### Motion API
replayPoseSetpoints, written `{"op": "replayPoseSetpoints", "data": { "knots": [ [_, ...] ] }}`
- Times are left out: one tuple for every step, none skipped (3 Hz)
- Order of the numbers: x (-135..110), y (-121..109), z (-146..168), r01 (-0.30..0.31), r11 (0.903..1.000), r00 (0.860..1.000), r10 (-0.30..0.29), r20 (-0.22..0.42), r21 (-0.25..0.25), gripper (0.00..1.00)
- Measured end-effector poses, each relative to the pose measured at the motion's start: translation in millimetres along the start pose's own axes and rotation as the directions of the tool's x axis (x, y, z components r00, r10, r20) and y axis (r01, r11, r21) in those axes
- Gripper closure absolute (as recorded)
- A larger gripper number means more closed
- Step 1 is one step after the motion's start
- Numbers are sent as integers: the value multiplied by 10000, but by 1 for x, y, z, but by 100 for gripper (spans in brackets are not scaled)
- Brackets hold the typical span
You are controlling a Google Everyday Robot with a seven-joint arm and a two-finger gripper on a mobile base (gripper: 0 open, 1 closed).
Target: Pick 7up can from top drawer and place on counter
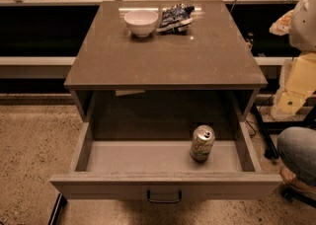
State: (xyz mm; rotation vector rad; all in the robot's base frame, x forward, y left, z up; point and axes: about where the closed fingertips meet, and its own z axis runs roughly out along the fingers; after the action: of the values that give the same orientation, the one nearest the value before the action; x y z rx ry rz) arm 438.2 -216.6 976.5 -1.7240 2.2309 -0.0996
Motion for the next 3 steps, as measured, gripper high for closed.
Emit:
{"op": "replayPoseSetpoints", "data": {
  "knots": [
    [0, 0, 0, 0, 10000, 10000, 0, 2, 0, 0],
    [-3, 9, 17, 224, 9997, 9917, -209, 1265, -101, 0],
    [1, 42, 58, 474, 9988, 9610, -427, 2731, -106, 0]
  ]
}}
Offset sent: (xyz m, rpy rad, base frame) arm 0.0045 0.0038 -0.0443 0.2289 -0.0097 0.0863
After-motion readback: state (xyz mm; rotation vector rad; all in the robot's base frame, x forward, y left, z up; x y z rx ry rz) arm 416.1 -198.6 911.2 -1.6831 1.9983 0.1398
